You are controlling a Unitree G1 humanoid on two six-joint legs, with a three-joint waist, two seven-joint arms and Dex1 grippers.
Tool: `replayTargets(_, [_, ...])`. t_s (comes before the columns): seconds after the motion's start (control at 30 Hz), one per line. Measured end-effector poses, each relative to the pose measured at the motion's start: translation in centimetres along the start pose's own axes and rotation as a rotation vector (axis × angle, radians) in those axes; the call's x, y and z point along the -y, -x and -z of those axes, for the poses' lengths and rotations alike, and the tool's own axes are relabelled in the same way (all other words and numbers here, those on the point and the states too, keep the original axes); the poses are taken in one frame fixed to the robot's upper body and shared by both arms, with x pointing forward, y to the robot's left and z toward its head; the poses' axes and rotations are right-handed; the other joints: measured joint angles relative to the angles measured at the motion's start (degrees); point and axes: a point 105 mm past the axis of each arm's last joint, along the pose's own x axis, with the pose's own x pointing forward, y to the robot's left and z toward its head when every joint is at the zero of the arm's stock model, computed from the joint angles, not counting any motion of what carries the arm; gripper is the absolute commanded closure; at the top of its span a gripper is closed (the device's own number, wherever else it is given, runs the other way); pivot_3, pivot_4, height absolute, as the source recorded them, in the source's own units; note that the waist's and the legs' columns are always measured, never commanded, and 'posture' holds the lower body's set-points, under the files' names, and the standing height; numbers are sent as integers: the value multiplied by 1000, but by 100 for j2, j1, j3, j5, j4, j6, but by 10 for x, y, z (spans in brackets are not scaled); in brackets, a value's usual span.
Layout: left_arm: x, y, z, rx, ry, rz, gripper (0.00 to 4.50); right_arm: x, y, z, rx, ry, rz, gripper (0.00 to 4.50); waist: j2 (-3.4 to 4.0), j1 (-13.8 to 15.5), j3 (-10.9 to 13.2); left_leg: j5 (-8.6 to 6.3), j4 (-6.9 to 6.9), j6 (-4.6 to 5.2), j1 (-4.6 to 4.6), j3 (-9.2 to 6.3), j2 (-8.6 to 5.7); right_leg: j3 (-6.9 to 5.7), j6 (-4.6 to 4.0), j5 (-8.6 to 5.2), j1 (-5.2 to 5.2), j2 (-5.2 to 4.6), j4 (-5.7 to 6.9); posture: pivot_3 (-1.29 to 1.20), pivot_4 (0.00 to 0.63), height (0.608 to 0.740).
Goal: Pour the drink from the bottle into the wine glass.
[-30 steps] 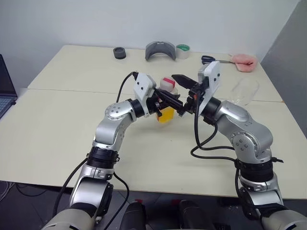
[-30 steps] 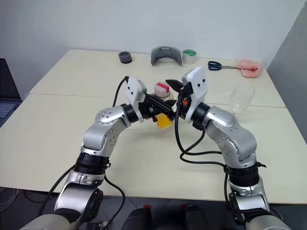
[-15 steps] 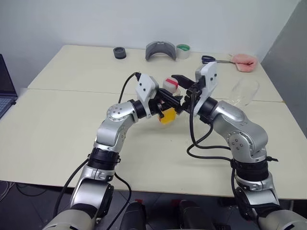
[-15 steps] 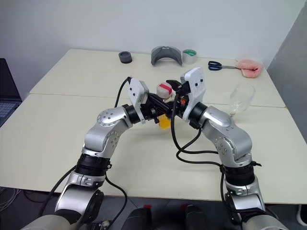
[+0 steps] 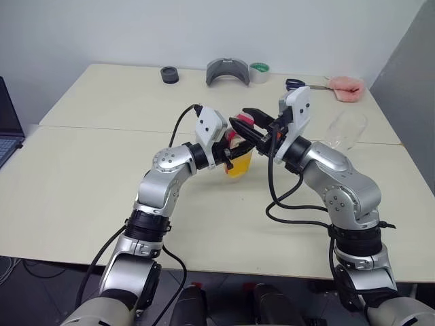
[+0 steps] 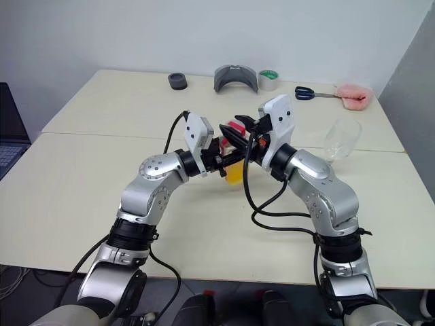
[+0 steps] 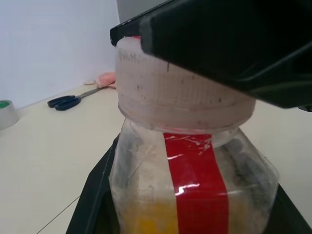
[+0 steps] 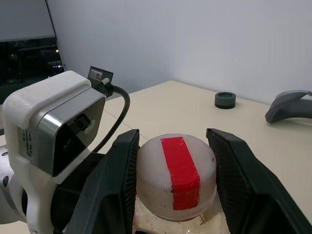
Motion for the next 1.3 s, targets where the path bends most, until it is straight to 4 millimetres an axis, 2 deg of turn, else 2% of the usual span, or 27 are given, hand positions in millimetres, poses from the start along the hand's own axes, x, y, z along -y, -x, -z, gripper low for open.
replayTargets(0.2, [4,7,-5,-18,-23,68,2702,-1,4,-3,15,-77,-94,2645,2,-3,2,0,0,0,-1,1,0,0,0,0,-1,0,0,0,150,740])
replayTargets(0.43, [35,32,-38,18,115,363,2702,-17,17,-36,-36,-140,-539,2645,15,-42,20,-1,0,1,-3,-5,4,-6,-2,-1,-2,5,0,0,150,740])
replayTargets(0.53, [43,40,-53,26,142,455,2702,-26,19,-49,-31,-141,-662,2645,17,-49,23,-1,1,1,-3,-8,4,-8,-2,-2,-2,5,-1,0,150,740])
replayTargets(0.6, [43,42,-57,20,138,476,2702,-27,20,-53,-29,-134,-684,1898,17,-48,23,-1,2,1,-3,-8,3,-8,-2,-2,-1,5,-2,0,150,740])
replayTargets(0.77, [48,41,-51,-10,144,508,2702,-15,31,-56,-34,-96,-613,224,16,-19,24,-1,1,1,-11,-9,1,-9,-2,-2,-4,2,-8,0,150,740])
replayTargets(0.8, [47,41,-50,-11,141,501,2702,-12,35,-57,-31,-92,-583,41,16,-10,24,-1,1,1,-12,-10,2,-9,-2,-2,-4,2,-9,0,150,740])
replayTargets(1.03, [26,39,-40,-17,116,359,2702,-1,60,-50,-32,-28,-321,41,17,-9,25,-1,2,1,-16,-6,3,-1,-2,-2,-14,2,-2,0,150,740])
replayTargets(1.17, [18,28,-36,29,92,247,2702,-2,50,-47,43,4,-150,41,18,-20,25,0,4,1,-18,-7,3,-1,-1,-2,-18,4,2,0,150,740])
replayTargets(1.3, [18,19,-29,46,72,184,2702,-7,39,-41,48,21,-70,41,18,-13,25,0,5,0,-31,-5,2,1,-2,-1,-29,3,2,0,150,740])
